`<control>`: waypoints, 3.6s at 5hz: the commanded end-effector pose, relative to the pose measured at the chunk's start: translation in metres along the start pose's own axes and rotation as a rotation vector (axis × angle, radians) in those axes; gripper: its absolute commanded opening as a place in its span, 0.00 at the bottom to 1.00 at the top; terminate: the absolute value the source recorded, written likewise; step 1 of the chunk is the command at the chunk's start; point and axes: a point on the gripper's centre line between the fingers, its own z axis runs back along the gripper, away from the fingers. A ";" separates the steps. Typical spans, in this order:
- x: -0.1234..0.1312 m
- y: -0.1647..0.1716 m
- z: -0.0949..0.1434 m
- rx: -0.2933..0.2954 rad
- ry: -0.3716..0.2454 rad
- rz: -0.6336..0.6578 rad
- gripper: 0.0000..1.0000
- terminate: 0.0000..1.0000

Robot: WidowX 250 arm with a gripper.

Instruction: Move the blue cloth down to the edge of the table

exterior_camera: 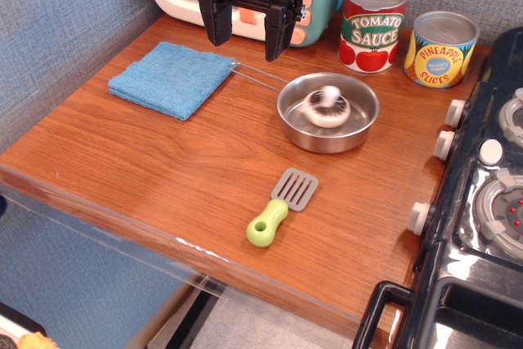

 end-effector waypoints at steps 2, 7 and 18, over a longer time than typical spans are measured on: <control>0.010 0.028 -0.010 0.001 -0.016 0.003 1.00 0.00; 0.022 0.128 -0.056 0.040 -0.089 -0.091 1.00 0.00; -0.097 0.067 -0.064 0.045 0.024 -0.066 1.00 0.00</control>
